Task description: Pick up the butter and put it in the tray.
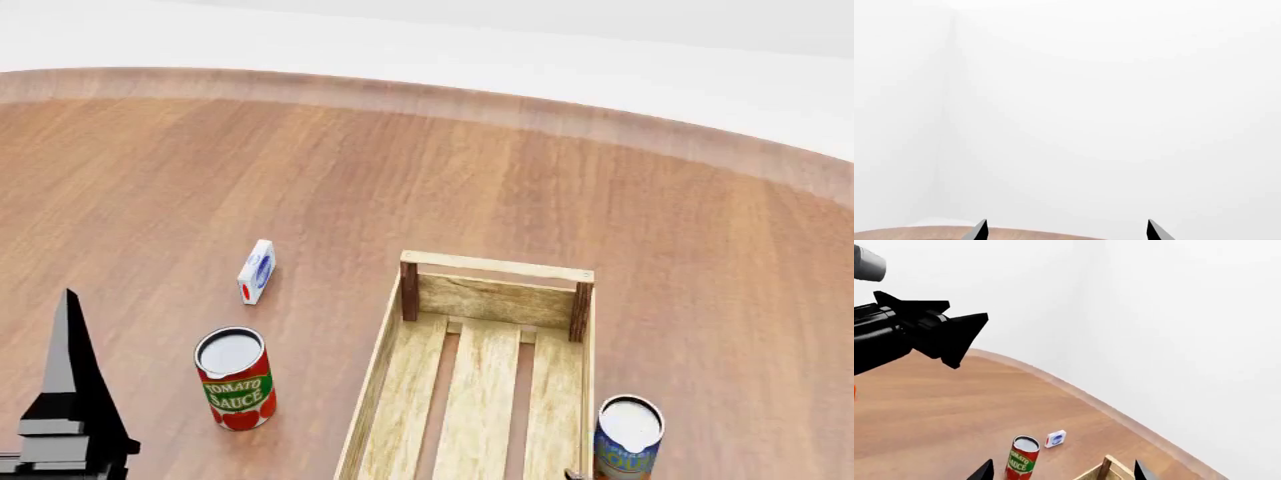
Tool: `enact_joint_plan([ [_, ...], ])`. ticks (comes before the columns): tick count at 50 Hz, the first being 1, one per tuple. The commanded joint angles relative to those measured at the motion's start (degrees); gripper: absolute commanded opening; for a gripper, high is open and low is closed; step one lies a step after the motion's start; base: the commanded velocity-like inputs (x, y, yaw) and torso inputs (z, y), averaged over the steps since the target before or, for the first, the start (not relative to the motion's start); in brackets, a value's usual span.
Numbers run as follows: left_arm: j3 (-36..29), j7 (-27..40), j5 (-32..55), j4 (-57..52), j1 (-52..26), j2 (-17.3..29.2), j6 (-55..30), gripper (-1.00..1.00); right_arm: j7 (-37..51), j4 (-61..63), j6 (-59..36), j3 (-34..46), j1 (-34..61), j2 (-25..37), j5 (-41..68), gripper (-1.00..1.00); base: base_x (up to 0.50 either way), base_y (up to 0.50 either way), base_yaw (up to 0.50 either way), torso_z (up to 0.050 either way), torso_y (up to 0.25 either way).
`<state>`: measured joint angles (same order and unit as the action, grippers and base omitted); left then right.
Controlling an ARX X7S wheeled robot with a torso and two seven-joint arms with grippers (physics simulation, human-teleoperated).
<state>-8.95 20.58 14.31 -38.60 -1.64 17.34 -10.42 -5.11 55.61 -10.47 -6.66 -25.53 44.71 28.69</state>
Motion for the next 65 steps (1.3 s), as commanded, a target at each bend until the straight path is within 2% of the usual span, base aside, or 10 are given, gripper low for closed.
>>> enact_joint_plan([
  [1,-0.1,0.2,0.1,0.5,0.1,0.3,0.5,1.0,-6.6,-0.9,2.5,-5.4,-6.6,6.0,5.4,1.0,0.0,0.0,0.0,0.0,0.0],
  [6,-0.3,0.2,0.0,0.8,0.1,0.4,0.9,1.0,-9.3,-0.9,2.5,-7.2,-8.7,8.6,7.1,1.0,0.0,0.0,0.0,0.0,0.0],
  [15,-0.6,0.5,-0.2,1.0,0.3,0.5,1.2,1.0,-15.7,-1.4,-0.8,-15.7,-15.1,15.8,15.6,1.0,0.0,0.0,0.0,0.0,0.0],
  [24,-0.7,0.6,-0.2,1.3,0.2,0.6,1.4,1.0,-21.7,-1.2,-4.5,-24.2,-17.5,19.4,23.9,1.0,0.0,0.0,0.0,0.0,0.0],
  [31,-1.2,0.8,-0.4,1.2,0.5,0.6,1.5,1.0,-19.8,-3.2,-8.2,-27.3,-14.2,23.5,29.8,1.0,0.0,0.0,0.0,0.0,0.0],
  [42,-1.0,1.0,0.1,1.4,0.5,0.8,1.6,1.0,-16.6,-6.1,-10.4,-19.3,-10.2,33.8,29.9,1.0,0.0,0.0,0.0,0.0,0.0],
  [45,-1.2,1.0,0.0,1.7,0.6,0.8,1.8,1.0,-14.6,-7.5,-9.4,-15.5,-9.1,37.6,30.9,1.0,0.0,0.0,0.0,0.0,0.0],
  [48,-1.2,1.1,0.1,1.9,0.5,0.9,1.8,1.0,-15.7,-8.1,-7.8,-14.0,-8.5,38.3,30.2,1.0,0.0,0.0,0.0,0.0,0.0],
  [53,-1.2,1.2,0.2,2.0,0.5,1.0,1.8,1.0,-14.5,-10.7,-5.9,-10.0,-8.5,44.5,33.1,1.0,0.0,0.0,0.0,0.0,0.0],
  [65,-1.2,1.4,0.7,1.9,0.3,1.2,1.6,1.0,-16.1,-11.2,-11.6,-7.4,-8.4,45.3,33.2,1.0,0.0,0.0,0.0,0.0,0.0],
])
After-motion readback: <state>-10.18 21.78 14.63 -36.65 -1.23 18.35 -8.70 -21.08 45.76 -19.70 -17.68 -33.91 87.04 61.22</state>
